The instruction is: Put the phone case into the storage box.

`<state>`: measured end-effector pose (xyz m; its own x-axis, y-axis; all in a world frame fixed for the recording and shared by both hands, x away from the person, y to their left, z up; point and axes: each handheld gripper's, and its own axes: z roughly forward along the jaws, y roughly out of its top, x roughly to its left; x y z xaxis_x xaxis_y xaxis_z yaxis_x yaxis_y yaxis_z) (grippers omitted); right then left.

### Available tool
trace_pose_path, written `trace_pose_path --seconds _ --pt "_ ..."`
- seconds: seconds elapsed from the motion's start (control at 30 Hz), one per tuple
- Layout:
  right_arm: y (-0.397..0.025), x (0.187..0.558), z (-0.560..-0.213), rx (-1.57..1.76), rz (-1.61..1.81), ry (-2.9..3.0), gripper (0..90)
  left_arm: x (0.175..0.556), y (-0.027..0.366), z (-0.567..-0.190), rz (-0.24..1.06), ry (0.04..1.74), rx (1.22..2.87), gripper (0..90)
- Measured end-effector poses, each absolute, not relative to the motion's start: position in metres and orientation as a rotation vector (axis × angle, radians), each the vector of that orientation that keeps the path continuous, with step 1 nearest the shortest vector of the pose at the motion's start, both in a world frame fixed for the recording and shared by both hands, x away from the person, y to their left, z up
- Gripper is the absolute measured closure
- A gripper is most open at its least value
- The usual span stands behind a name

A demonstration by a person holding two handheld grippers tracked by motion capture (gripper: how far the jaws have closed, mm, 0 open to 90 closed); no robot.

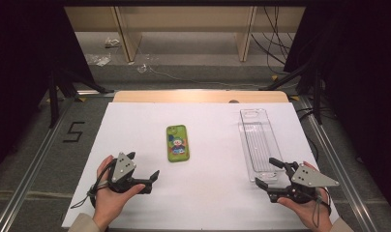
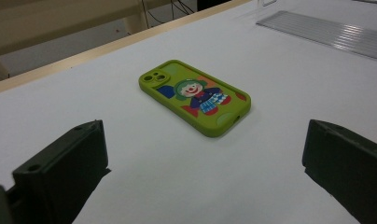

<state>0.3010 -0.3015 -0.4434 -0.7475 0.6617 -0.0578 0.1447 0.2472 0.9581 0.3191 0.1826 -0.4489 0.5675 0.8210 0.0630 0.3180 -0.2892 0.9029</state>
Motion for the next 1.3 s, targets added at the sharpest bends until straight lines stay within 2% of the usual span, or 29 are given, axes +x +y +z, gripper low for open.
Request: trace_pose_path --seconds 0.13,0.2,0.23,0.27,0.3,0.33,0.4,0.43,0.47,0.6,0.63,0.8,1.3 --pt "-0.302 0.302 -0.444 0.742 1.522 2.063 19.0 0.321 0.181 -0.448 0.673 0.925 1.861 0.0" --pt "-0.301 0.302 -0.444 0.743 1.521 2.062 19.2 0.323 0.180 -0.445 0.668 0.925 1.861 3.2" --pt "-0.301 0.303 -0.444 0.747 1.522 2.062 19.4 0.324 0.179 -0.443 0.678 0.936 1.861 14.4" --pt "-0.301 0.303 -0.444 0.747 1.522 2.062 19.4 0.325 0.178 -0.441 0.686 0.942 1.858 14.4" --pt "-0.301 0.303 -0.444 0.747 1.523 2.061 19.5 0.327 0.176 -0.440 0.685 0.950 1.863 19.0" --pt "-0.300 0.304 -0.444 0.743 1.520 2.064 19.6 0.328 0.174 -0.439 0.688 0.958 1.866 31.3" --pt "-0.299 0.304 -0.444 0.745 1.520 2.069 19.7 0.332 0.170 -0.438 0.689 0.969 1.869 45.9" --pt "-0.299 0.304 -0.444 0.745 1.520 2.069 19.7 0.335 0.168 -0.437 0.686 0.975 1.876 45.9" --pt "-0.298 0.304 -0.444 0.742 1.521 2.069 19.8 0.338 0.166 -0.437 0.680 0.981 1.882 62.9" --pt "-0.299 0.305 -0.444 0.742 1.523 2.066 19.8 0.349 0.159 -0.437 0.647 0.974 1.914 87.2" --pt "-0.299 0.305 -0.444 0.742 1.523 2.066 19.8 0.355 0.154 -0.436 0.614 0.976 1.926 89.6" --pt "-0.298 0.305 -0.444 0.742 1.520 2.066 19.9 0.368 0.135 -0.434 0.542 0.959 1.965 89.9" --pt "-0.299 0.305 -0.444 0.739 1.516 2.061 20.1 0.406 0.084 -0.430 0.458 0.923 2.053 90.0"
